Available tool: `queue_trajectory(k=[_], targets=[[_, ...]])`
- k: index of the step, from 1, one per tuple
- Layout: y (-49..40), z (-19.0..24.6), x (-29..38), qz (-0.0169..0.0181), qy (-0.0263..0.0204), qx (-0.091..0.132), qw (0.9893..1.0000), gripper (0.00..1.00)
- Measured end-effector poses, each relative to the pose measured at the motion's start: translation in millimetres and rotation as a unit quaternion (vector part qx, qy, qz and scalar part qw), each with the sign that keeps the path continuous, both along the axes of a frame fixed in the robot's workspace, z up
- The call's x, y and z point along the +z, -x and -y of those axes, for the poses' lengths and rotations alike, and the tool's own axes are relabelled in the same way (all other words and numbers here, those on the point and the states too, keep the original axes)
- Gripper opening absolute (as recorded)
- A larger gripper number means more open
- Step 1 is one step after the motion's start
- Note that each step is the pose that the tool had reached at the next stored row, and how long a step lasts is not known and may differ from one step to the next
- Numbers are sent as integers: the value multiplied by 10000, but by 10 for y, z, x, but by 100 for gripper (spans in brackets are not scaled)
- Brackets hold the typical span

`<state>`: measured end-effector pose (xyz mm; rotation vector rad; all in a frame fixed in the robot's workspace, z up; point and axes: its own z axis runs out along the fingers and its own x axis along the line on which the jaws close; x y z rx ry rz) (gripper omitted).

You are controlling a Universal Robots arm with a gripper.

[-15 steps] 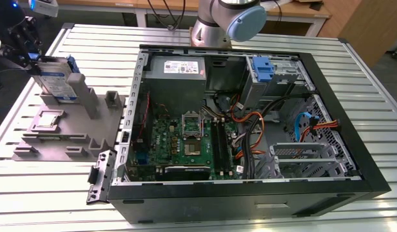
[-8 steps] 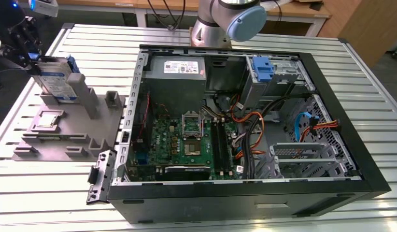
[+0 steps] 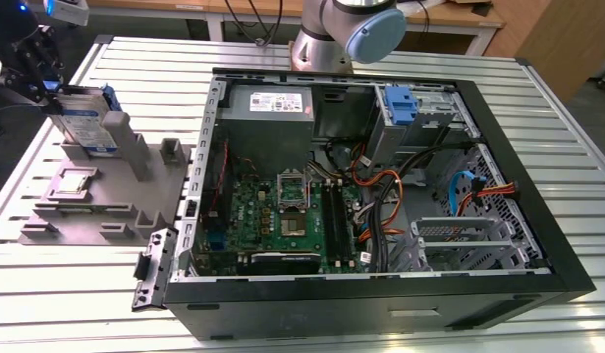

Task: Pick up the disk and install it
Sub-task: 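Pick up the disk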

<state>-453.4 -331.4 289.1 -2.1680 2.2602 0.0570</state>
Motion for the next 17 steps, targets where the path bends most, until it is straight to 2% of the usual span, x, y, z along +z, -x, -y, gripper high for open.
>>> queue_trajectory(k=[11, 17], targets=[[0, 0, 1, 1, 0, 22, 10000, 37], [0, 0, 70, 0, 0, 33, 10000, 37]])
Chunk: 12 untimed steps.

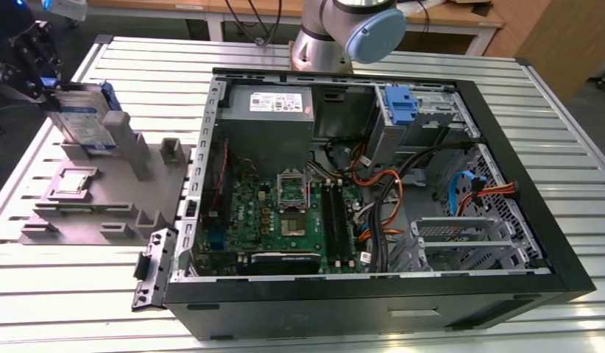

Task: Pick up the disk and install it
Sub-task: 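Pick up the disk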

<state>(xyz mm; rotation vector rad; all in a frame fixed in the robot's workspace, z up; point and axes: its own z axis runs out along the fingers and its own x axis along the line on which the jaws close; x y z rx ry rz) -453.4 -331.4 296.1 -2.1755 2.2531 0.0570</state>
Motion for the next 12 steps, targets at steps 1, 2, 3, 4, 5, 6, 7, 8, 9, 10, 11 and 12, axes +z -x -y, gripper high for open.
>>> queue_trajectory(k=[1, 2, 3, 4, 5, 6, 7, 8, 9, 10, 11, 12], targets=[[0, 0, 12, 0, 0, 2, 10000, 37], [0, 0, 24, 0, 0, 4, 10000, 37], [0, 0, 36, 0, 0, 5, 10000, 37], [0, 0, 47, 0, 0, 7, 10000, 37], [0, 0, 58, 0, 0, 9, 10000, 37], [0, 0, 68, 0, 0, 11, 10000, 37], [0, 0, 78, 1, 0, 13, 10000, 37], [0, 0, 90, 0, 0, 14, 10000, 37], [0, 0, 98, 0, 0, 16, 10000, 37], [0, 0, 103, 0, 0, 18, 10000, 37], [0, 0, 105, 2, -1, 20, 10000, 37], [0, 0, 107, 2, -1, 22, 10000, 37]])
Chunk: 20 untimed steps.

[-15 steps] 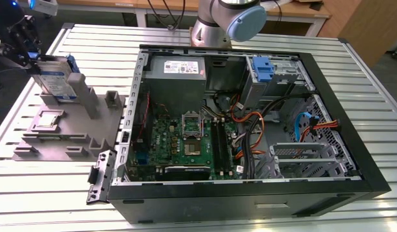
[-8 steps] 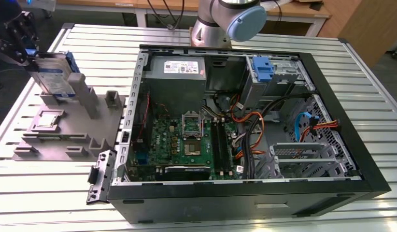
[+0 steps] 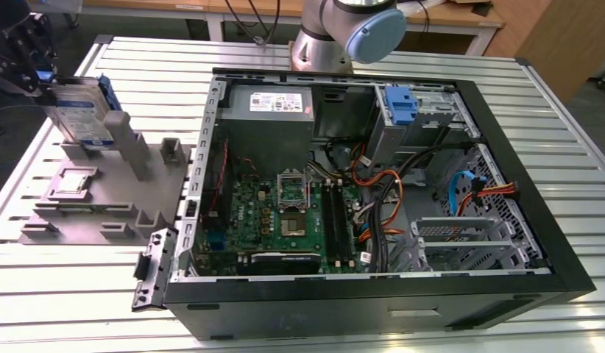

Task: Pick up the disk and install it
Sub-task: 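Pick up the disk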

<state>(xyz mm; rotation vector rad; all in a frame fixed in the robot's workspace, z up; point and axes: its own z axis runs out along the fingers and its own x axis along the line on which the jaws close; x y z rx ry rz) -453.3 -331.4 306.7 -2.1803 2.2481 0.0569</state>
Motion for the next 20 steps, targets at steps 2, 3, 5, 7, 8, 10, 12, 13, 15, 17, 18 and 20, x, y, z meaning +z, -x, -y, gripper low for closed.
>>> queue_trajectory(k=[2, 3, 5, 7, 8, 10, 12, 13, 15, 17, 18, 20], targets=[[0, 0, 5, -1, 1, 4, 10000, 37], [0, 0, 6, -2, 1, 6, 10000, 37], [0, 0, 6, -1, 1, 9, 10000, 37], [0, 0, 6, -2, 1, 22, 10000, 37], [0, 0, 6, -2, 1, 24, 10000, 37], [0, 0, 6, -1, 1, 28, 10000, 37], [0, 0, 9, -1, 1, 31, 10000, 37], [0, 0, 14, -2, 1, 33, 10000, 37], [0, 0, 22, -2, 1, 37, 10000, 37], [0, 0, 31, -1, 1, 40, 10000, 37], [0, 0, 34, -1, 0, 42, 10000, 37], [0, 0, 39, -1, 0, 46, 10000, 37]])
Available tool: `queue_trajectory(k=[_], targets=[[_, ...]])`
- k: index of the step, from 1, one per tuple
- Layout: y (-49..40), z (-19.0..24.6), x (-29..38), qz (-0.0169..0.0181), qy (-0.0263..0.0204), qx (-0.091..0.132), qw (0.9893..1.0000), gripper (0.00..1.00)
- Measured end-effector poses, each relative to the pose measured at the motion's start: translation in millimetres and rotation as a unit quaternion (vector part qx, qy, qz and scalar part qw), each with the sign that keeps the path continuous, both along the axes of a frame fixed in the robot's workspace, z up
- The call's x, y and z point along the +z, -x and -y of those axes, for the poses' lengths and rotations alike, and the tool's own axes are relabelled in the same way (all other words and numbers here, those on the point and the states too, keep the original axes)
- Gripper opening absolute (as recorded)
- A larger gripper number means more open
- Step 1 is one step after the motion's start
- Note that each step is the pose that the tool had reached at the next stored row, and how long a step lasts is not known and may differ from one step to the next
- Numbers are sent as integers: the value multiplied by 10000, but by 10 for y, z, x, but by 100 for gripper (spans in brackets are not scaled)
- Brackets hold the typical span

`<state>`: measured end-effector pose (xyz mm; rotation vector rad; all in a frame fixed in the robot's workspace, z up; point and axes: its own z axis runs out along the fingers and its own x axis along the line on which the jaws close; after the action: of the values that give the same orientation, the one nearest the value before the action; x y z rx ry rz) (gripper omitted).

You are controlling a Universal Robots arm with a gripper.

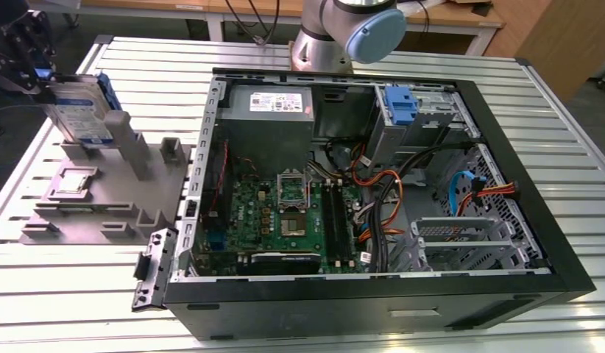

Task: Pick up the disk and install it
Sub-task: 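Pick up the disk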

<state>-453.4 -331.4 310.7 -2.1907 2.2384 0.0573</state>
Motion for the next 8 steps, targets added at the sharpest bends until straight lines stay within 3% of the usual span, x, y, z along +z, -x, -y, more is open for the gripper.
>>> queue_trajectory(k=[8], targets=[[0, 0, 10, -1, -2, 26, 10000, 37]])
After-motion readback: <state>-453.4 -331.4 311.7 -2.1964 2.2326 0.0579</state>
